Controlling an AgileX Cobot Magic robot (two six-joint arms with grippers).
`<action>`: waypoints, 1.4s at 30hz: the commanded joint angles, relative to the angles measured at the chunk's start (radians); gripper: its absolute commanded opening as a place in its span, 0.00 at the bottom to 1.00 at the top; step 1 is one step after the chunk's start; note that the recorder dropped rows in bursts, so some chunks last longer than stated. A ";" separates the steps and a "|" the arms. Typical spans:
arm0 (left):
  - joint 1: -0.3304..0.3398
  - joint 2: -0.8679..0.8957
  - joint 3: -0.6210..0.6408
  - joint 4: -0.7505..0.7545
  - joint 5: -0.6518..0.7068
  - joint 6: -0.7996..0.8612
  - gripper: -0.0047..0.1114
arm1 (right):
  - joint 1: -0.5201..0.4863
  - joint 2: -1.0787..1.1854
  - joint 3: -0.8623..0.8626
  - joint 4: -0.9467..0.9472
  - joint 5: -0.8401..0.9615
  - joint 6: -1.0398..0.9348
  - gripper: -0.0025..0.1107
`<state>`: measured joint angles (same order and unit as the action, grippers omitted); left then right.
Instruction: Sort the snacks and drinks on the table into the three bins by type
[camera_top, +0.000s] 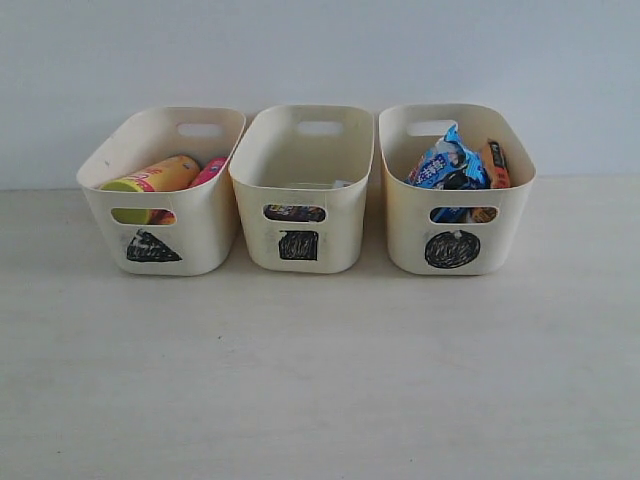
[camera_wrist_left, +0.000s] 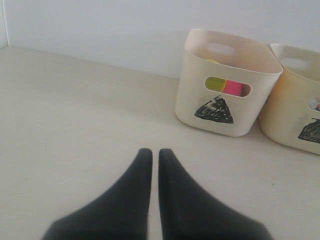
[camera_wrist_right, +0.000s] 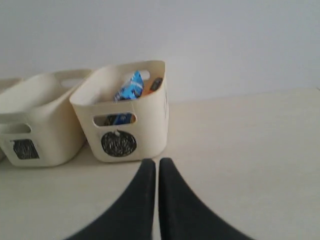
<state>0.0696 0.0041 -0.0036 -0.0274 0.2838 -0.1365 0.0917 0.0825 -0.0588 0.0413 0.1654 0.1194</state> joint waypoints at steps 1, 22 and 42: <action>-0.001 -0.004 0.004 -0.002 -0.005 -0.006 0.08 | -0.003 -0.082 0.059 -0.003 0.077 -0.024 0.02; -0.001 -0.004 0.004 -0.002 -0.007 -0.006 0.08 | -0.003 -0.082 0.059 -0.052 0.157 -0.059 0.02; -0.001 -0.004 0.004 -0.002 -0.007 -0.006 0.08 | -0.003 -0.082 0.059 -0.052 0.157 -0.050 0.02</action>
<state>0.0696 0.0041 -0.0036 -0.0274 0.2838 -0.1365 0.0917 0.0062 0.0003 -0.0061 0.3259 0.0683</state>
